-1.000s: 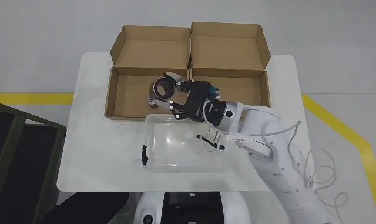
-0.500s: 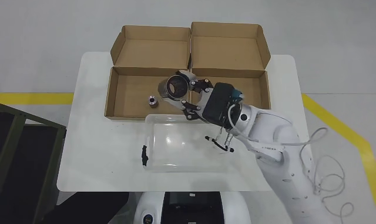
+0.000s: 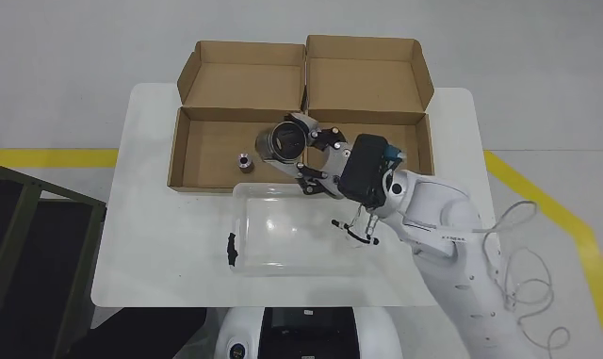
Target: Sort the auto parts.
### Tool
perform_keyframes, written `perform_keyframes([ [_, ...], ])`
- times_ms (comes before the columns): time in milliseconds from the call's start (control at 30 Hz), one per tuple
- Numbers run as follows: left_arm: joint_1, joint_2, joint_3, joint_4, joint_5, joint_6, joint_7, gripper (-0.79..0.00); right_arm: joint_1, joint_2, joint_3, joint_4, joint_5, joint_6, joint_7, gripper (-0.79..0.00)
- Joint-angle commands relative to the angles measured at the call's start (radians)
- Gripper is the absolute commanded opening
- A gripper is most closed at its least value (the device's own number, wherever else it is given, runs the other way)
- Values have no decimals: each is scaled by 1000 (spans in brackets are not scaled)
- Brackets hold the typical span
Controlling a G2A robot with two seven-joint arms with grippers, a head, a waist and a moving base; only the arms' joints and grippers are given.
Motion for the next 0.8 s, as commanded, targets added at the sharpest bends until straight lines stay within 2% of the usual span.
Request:
perform_keyframes([
  [0,0,0,0,0,0,0,0,0,4,0,-6,12,0,2,-1,-785],
  [767,0,0,0,0,0,0,0,0,139,-28,-182,266,-10,41,88,-785],
])
